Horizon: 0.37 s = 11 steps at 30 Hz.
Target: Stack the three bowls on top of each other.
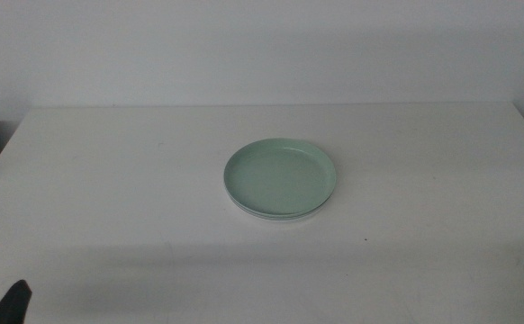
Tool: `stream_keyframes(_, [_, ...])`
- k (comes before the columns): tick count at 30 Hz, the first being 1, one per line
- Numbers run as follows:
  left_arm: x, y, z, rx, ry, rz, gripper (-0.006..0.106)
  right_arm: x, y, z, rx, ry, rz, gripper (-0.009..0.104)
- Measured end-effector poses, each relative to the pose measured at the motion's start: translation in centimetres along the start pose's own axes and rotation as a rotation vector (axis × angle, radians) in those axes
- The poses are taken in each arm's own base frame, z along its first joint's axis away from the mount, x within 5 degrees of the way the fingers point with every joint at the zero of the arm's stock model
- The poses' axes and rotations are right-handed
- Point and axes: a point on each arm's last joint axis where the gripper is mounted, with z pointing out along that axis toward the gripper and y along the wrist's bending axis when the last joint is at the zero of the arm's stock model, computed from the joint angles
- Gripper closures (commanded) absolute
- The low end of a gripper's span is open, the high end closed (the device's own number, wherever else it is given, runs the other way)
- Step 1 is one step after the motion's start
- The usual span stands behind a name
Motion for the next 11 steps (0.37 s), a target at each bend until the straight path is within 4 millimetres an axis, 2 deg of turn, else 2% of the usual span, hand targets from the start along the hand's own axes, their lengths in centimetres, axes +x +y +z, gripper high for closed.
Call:
stream_keyframes(5, [0.1,0.1,-0.4,-0.020,-0.048,-0.002,-0.004,1.6,0.2,0.2,-0.003,0.020,0.000,0.041])
stream_keyframes(11, [0.1,0.2,-0.4,-0.024,-0.050,-0.002,-0.004,1.9,0.3,0.3,-0.004,0.030,-0.002,0.041])
